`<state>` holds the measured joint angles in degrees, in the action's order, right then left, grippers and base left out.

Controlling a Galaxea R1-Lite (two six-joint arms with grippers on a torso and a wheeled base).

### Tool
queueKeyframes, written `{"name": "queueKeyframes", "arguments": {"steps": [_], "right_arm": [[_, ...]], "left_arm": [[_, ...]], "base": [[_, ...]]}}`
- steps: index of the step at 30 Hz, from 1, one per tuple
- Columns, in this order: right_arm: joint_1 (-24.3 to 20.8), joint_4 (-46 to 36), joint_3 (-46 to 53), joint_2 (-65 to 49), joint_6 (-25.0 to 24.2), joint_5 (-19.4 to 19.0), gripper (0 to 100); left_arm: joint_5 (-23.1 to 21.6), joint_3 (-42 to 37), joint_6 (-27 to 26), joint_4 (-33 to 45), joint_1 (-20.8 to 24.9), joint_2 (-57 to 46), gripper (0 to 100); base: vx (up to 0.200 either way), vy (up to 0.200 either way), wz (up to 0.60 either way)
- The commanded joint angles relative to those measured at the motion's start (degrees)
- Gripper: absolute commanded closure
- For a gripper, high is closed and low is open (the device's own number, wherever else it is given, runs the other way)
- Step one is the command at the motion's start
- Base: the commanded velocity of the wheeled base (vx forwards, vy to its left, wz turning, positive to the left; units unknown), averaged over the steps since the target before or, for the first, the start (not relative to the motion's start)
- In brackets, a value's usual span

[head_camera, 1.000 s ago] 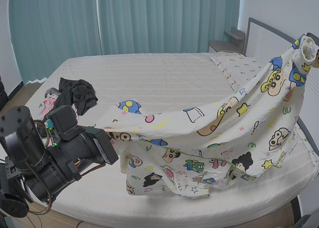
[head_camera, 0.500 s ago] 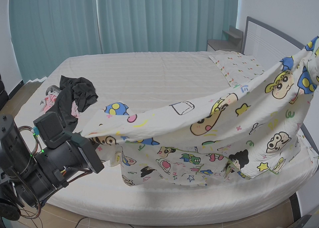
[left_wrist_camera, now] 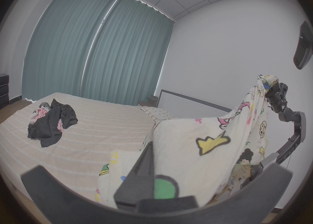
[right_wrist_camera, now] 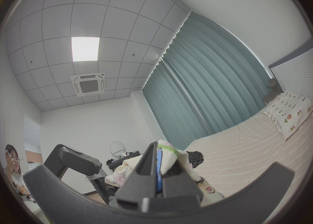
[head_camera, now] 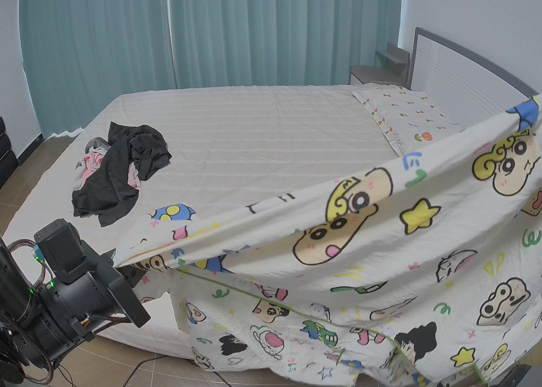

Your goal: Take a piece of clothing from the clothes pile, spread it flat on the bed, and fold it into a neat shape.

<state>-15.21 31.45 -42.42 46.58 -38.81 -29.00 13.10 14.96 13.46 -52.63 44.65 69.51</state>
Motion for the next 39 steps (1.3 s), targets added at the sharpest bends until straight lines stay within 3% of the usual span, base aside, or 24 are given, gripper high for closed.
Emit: {"name": "queueKeyframes", "arguments": {"steps": [1, 6, 9, 14, 21, 29, 39], "right_arm": [[1.85, 0.45, 1.29, 5.01, 0.32, 0.26, 100], [4.49, 0.63, 2.52, 10.11, 0.58, 0.26, 100], [6.51, 0.63, 3.31, 15.56, 2.52, 0.26, 100], [7.39, 0.72, 3.66, 23.03, 5.86, 0.35, 100], [8.80, 10.12, 3.84, 31.99, 5.94, 0.52, 100], [9.59, 14.43, 4.02, 38.23, 6.12, 1.49, 100], [10.91, 22.60, 3.49, 47.73, 5.94, 1.58, 100]], "left_arm": [[-0.01, -3.09, 0.25, -0.02, -0.09, 3.17, 100], [0.08, -5.11, 3.50, -0.11, -0.27, 9.85, 100], [-0.10, -3.44, 10.18, -0.37, -0.27, 15.66, 100], [-0.27, -0.72, 14.75, -0.63, -0.88, 23.48, 100], [-0.36, 3.76, 14.84, -3.27, -2.82, 32.09, 100], [0.08, 8.68, 14.67, -7.31, -4.40, 40.79, 100], [-0.10, 19.32, 13.96, -7.40, -10.11, 54.94, 100]], "base": [[0.000, 0.000, 0.00], [0.000, 0.000, 0.00], [0.000, 0.000, 0.00], [0.000, 0.000, 0.00], [0.171, 0.000, 0.00], [0.200, 0.000, 0.00], [0.200, 0.000, 0.00]]}}
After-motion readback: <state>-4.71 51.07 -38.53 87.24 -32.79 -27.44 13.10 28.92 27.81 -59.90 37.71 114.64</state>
